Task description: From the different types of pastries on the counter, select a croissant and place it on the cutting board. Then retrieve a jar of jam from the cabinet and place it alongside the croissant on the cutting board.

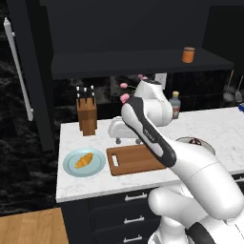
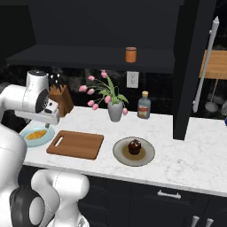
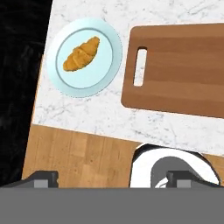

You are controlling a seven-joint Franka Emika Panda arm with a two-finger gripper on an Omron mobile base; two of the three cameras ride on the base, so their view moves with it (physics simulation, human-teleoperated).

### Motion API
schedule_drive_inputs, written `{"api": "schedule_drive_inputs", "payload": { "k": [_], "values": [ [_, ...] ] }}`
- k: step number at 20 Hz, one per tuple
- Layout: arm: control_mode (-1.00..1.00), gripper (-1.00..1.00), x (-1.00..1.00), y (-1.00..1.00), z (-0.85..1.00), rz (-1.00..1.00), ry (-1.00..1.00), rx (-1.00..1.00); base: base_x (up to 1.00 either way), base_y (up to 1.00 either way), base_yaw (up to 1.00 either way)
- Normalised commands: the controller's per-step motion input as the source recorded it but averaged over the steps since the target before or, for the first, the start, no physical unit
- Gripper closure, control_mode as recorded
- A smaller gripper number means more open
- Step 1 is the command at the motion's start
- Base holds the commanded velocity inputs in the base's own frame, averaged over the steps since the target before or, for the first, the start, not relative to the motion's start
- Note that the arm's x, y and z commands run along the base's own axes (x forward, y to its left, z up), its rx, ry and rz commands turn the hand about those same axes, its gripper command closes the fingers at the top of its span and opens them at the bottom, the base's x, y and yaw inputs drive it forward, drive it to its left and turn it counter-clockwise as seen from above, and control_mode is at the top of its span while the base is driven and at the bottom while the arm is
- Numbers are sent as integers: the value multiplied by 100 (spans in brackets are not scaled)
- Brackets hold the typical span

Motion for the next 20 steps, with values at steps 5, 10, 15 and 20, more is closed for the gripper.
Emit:
{"api": "schedule_drive_inputs", "payload": {
  "k": [5,10,15,20],
  "values": [
    [-100,-100,-2,74,-11,-1,15,18,0,0,0],
    [-100,-100,2,15,-4,0,12,1,0,0,0],
    [-100,-100,7,81,-10,-8,26,-1,0,0,0],
    [-100,-100,15,48,5,-16,6,-4,0,0,0]
  ]
}}
